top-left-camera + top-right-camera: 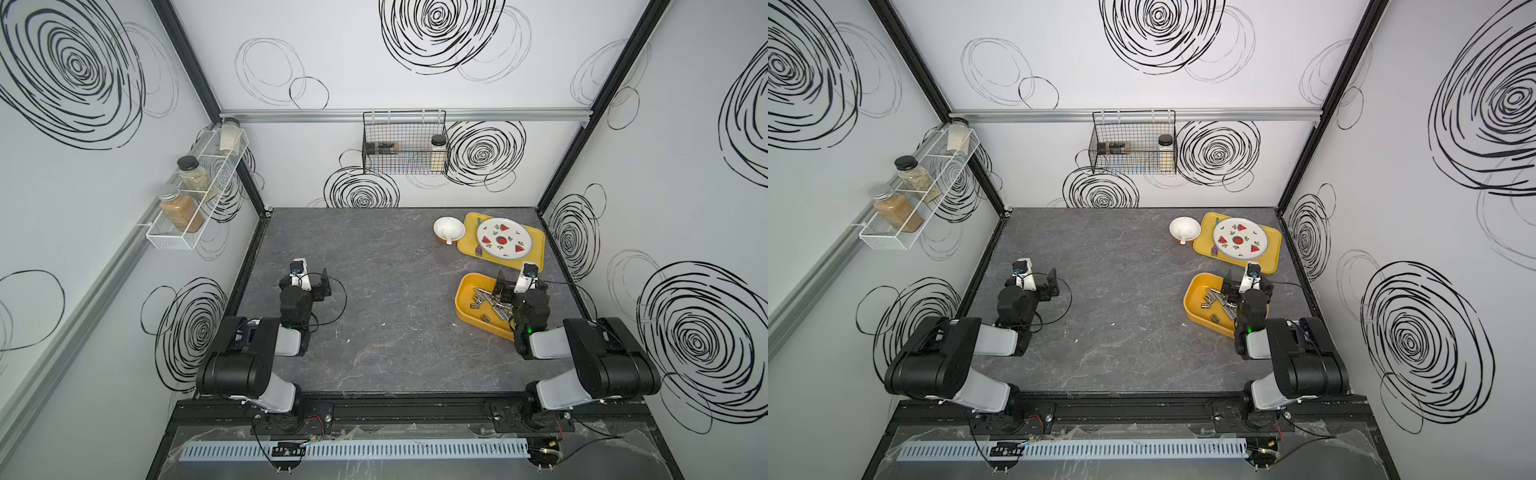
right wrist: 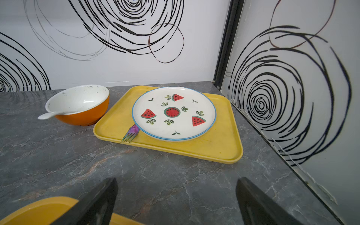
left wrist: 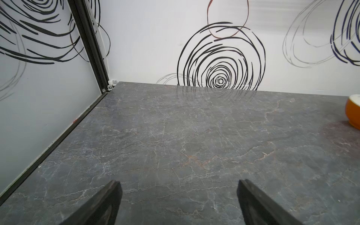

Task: Take out the socket from the storage box
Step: Move the storage box to the center of the board.

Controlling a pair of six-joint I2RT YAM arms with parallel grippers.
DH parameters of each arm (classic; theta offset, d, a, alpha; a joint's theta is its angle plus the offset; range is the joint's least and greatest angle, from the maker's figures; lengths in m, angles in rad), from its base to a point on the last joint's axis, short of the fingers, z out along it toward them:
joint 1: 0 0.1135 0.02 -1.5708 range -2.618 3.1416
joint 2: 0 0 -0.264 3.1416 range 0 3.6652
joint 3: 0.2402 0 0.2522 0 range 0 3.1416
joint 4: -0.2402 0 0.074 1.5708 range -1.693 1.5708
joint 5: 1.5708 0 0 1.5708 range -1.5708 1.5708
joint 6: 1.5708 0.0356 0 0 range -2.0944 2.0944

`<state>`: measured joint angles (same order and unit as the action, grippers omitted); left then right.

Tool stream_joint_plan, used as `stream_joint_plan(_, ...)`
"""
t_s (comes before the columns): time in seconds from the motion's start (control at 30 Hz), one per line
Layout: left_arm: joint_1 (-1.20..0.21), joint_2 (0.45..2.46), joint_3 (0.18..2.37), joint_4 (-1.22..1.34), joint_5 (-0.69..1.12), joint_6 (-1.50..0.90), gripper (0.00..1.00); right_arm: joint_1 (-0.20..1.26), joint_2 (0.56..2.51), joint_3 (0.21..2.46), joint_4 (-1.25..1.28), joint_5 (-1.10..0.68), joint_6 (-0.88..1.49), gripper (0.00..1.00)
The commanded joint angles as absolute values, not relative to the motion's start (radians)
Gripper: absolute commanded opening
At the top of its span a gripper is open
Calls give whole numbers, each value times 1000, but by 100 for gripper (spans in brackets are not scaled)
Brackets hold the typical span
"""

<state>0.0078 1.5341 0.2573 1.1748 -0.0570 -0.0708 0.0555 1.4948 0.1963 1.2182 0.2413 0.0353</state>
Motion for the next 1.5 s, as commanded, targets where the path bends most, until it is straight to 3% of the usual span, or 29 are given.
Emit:
stream_joint_plan(0.0,11,1531,262,1203,-58,-76,99,52,1485,201,1222,236,33,100)
stream_joint_plan(0.67,-2,1527,257,1213,-85,-69,99,52,1486,202,1221,235,34,100)
stream_joint_plan(0.8,-82,1396,386,858,-257,-91,99,52,1484,199,1229,240,33,100)
stream_joint_plan(0.9,-89,1354,499,617,-277,-195,99,54,1397,303,968,314,67,100)
stream_joint_plan(1.0,-40,1277,468,611,-274,-383,99,54,1289,484,578,423,181,100)
stream_joint_plan(1.17,178,1201,436,551,-53,-728,99,51,1198,544,374,507,428,100)
stream_joint_plan(1.23,242,1246,430,630,136,-779,99,49,1174,589,259,454,444,100)
stream_joint_plan(1.37,240,1390,498,654,372,-785,99,49,1093,614,169,344,511,100)
stream_joint_plan(1.47,147,1406,526,629,339,-735,99,49,1027,607,132,282,545,100)
